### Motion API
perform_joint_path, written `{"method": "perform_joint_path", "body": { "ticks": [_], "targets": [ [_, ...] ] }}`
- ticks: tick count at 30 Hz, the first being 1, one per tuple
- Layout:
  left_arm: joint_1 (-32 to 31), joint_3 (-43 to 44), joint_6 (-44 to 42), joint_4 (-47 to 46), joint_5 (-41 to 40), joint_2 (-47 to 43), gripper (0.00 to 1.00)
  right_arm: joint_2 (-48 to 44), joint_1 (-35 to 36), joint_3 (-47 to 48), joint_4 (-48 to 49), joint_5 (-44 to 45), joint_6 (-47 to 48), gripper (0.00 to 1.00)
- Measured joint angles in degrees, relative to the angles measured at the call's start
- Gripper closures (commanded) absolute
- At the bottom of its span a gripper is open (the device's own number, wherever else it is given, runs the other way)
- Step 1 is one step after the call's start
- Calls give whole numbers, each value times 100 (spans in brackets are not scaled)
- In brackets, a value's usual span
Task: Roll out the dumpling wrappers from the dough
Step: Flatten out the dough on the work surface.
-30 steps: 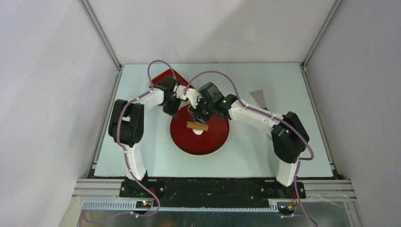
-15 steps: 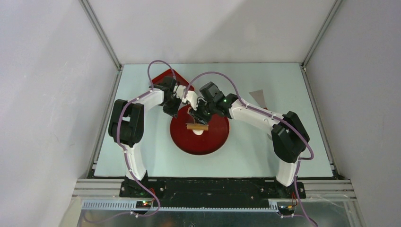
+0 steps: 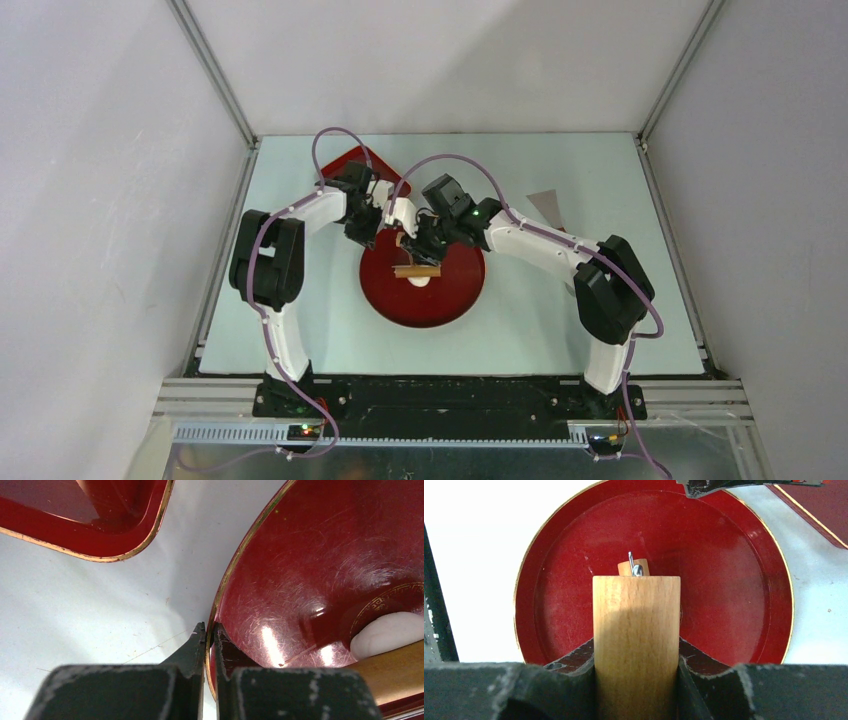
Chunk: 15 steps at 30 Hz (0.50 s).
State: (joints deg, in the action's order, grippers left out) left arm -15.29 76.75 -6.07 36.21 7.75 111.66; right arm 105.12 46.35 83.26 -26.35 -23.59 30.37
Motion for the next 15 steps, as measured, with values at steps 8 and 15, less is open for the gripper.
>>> {"method": "perform_joint_path", "body": {
  "ticks": [8,15],
  "targets": [
    [0,0,0,0,4,0,100,0,0,0,-79,-162,146,100],
    [7,0,0,0,15,0,100,-7,-11,-24,-120,-341,164,100]
  ]
}}
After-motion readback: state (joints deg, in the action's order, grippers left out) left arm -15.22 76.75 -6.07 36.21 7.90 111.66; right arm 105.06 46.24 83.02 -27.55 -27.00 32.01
